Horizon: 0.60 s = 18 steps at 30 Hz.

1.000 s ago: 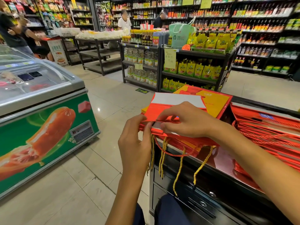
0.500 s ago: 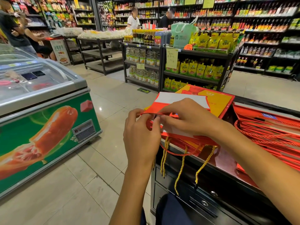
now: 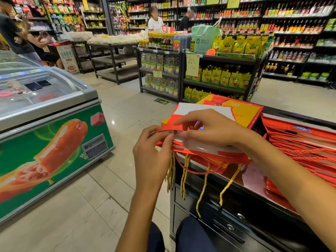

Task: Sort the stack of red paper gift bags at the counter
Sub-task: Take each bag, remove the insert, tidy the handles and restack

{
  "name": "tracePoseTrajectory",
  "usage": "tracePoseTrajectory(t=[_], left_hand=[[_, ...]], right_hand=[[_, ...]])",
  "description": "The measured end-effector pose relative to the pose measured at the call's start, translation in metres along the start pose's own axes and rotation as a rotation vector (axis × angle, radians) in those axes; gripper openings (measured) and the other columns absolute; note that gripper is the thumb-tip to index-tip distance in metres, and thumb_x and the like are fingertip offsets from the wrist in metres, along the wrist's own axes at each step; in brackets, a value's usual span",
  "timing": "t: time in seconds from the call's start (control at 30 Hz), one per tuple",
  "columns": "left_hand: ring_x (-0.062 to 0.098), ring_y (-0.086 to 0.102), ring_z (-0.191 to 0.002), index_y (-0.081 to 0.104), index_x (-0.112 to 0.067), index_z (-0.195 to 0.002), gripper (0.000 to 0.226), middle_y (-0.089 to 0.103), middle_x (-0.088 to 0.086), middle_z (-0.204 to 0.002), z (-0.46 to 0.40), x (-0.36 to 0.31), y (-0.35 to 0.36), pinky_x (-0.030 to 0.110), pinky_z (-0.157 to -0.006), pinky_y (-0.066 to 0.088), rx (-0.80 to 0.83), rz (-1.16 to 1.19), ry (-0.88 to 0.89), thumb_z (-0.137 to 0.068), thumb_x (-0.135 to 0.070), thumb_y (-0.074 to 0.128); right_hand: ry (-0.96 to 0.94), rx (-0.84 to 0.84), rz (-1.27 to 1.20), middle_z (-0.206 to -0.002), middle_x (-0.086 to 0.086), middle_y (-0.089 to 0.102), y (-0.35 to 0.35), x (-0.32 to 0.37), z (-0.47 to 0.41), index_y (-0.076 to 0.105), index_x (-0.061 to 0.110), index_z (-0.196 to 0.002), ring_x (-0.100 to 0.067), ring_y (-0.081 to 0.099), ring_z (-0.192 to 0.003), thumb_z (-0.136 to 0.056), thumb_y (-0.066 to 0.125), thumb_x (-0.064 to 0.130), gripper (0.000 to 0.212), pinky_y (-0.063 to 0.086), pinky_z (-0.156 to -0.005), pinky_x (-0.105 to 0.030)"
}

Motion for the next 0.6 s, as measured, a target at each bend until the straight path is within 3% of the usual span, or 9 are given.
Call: tracePoseTrajectory(t=[0.1,0.2,0.33,0.4,0.47,0.6], left_hand=[[-0.001,0.063,-0.107,0.078,-0.033,-0.097,0.008,0.070,-0.014,-0.112,0.000,0.009,-0.005,0.025,-0.088,0.058,0.015,0.052,-0.025,-0.093,-0.029,0.073],[0.000,0.065,-0.108,0.082,-0.026,-0.096,0.009,0.074,-0.012,-0.111,0.003,0.017,-0.010,0.022,-0.088,0.058,0.005,0.131,-0.079,-0.092,-0.027,0.074],[0.011,0.071,-0.102,0.072,-0.015,-0.086,0.012,0.077,-0.002,-0.102,0.002,0.029,-0.013,0.033,-0.083,0.059,-0.060,0.433,-0.243,-0.092,-0.024,0.074],[0.015,0.071,-0.100,0.064,-0.020,-0.095,0.019,0.073,-0.002,-0.105,-0.005,0.037,-0.005,0.038,-0.080,0.061,-0.050,0.372,-0.327,-0.093,-0.037,0.073],[0.019,0.074,-0.090,0.060,-0.024,-0.112,0.029,0.070,0.003,-0.107,-0.009,0.047,0.011,0.040,-0.075,0.064,0.079,0.252,-0.439,-0.094,-0.045,0.068],[0.024,0.077,-0.070,0.064,-0.015,-0.124,0.029,0.074,0.015,-0.103,-0.005,0.053,0.031,0.037,-0.059,0.063,0.233,0.279,-0.514,-0.095,-0.017,0.070]], right_hand=[[0.052,0.082,-0.087,-0.104,0.019,0.071,0.002,-0.014,0.002,0.074,0.039,-0.117,-0.002,0.063,-0.097,-0.094,0.067,0.049,0.026,0.049,-0.085,-0.028],[0.080,0.069,-0.088,-0.089,0.008,0.074,0.003,-0.029,0.005,0.079,0.033,-0.107,-0.009,0.065,-0.081,-0.090,0.075,0.042,0.019,0.050,-0.077,-0.035],[0.052,-0.017,-0.163,-0.087,0.009,0.076,0.001,-0.034,0.007,0.080,0.025,-0.095,-0.007,0.067,-0.080,-0.090,0.077,0.032,0.009,0.049,-0.075,-0.026],[0.041,-0.060,-0.169,-0.088,0.013,0.076,0.001,-0.034,0.006,0.080,0.022,-0.098,-0.007,0.068,-0.085,-0.093,0.074,0.029,0.011,0.049,-0.077,-0.026],[0.018,-0.090,-0.132,-0.082,0.015,0.074,0.003,-0.032,0.004,0.078,0.021,-0.099,-0.006,0.068,-0.081,-0.095,0.071,0.026,0.009,0.049,-0.074,-0.025],[-0.004,-0.193,-0.096,-0.074,0.008,0.072,-0.001,-0.030,-0.001,0.072,0.023,-0.094,-0.002,0.067,-0.067,-0.099,0.066,0.022,0.008,0.046,-0.067,-0.018]])
Point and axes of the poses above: each hand's wrist, its own z-axis away from the middle knuckle, its own y-axis out of the palm, x = y × z, the point moved 8 cm from there along -z, towards the middle knuckle
